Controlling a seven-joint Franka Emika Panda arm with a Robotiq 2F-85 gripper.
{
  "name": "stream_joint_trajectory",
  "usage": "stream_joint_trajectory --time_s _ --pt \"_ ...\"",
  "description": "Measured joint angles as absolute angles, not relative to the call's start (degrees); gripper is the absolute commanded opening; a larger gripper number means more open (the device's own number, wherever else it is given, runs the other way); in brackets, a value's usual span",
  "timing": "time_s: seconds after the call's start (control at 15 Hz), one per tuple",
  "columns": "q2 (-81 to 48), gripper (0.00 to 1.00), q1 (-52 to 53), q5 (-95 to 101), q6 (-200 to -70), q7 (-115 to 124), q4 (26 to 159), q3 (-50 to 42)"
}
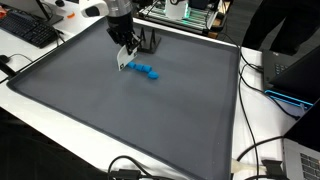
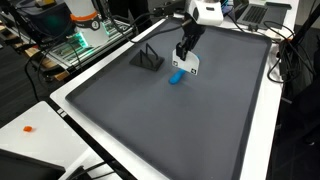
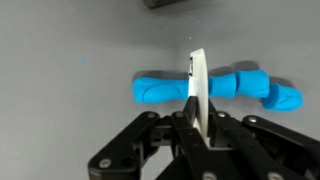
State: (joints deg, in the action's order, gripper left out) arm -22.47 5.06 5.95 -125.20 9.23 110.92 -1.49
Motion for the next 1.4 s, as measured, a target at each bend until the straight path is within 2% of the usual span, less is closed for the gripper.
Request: stream_joint_trajectory --time_s 1.4 --pt "-24.7 0.02 5.0 7.7 -125.4 9.1 110.9 -2.6"
